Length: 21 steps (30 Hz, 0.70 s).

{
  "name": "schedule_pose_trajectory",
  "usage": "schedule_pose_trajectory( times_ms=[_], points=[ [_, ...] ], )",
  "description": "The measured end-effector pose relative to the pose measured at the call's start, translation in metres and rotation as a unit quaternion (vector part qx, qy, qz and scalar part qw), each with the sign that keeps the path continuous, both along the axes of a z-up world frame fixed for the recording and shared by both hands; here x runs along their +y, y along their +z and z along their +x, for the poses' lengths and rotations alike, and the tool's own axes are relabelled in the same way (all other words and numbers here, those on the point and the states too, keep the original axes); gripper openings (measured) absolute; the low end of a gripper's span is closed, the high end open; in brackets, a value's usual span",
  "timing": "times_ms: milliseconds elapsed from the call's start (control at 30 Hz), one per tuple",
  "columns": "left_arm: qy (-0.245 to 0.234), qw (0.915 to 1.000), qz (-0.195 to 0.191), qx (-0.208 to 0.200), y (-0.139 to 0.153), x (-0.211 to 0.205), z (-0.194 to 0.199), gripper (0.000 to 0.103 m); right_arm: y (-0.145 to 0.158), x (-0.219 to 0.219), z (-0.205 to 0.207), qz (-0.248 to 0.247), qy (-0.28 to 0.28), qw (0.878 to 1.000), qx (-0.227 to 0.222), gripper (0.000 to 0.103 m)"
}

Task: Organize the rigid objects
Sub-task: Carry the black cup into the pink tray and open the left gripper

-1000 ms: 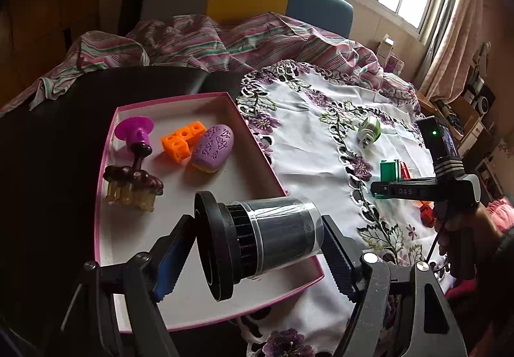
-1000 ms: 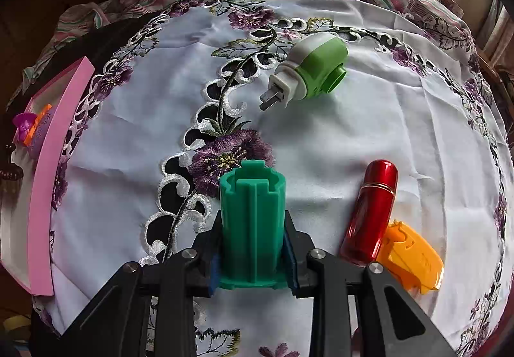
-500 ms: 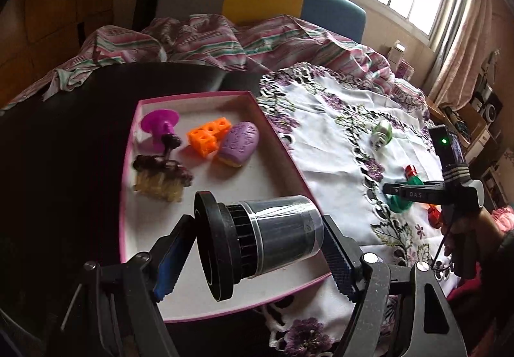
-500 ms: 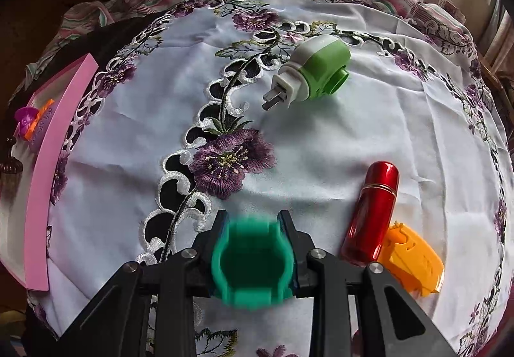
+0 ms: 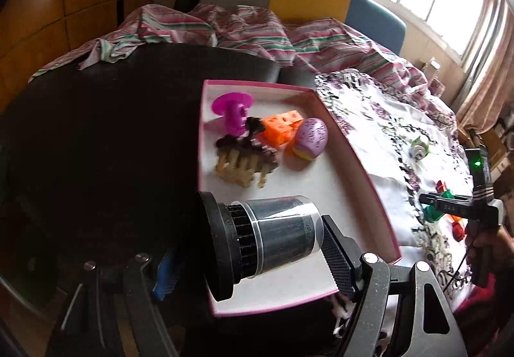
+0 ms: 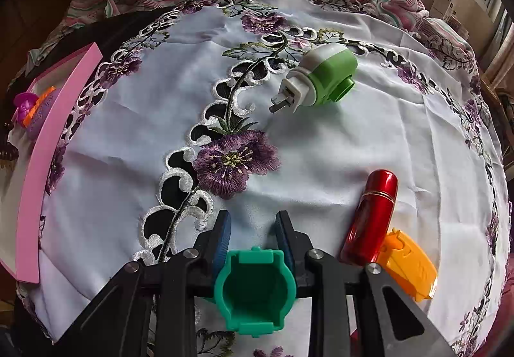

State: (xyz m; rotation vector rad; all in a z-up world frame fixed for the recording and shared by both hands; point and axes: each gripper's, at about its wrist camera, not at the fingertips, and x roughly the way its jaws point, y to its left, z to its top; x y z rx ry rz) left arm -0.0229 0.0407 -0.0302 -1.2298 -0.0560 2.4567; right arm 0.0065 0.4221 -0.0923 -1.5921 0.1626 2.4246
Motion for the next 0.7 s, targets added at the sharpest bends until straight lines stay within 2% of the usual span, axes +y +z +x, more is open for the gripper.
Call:
schedule_pose_trajectory(
  times_ms=[133,267,500,700],
  points=[
    [-0.015,0.9999,0.007,-0.002,0.001,0.015,-0.005,0.077,0.001,-0.001,-0.001,0.001,0.000,1.000,0.000,0.028],
    [-0.028,0.9995,-0.008,0.015,0.004,0.036,-0.010,0.077,0.001,-0.002,-0.002,0.005,0.003,1.000,-0.001,0.028],
    [-0.053,0.9986,0.002,0.002,-0.001,0.067,-0.035,0.077,0.002,-0.002,-0.002,0.006,0.004,1.000,-0.001,0.028],
    [-0.045,0.9986,-0.024,0.015,-0.013,0.087,-0.060,0.076,0.002,-0.001,-0.002,0.006,0.004,1.000,-0.001,0.028]
  ],
)
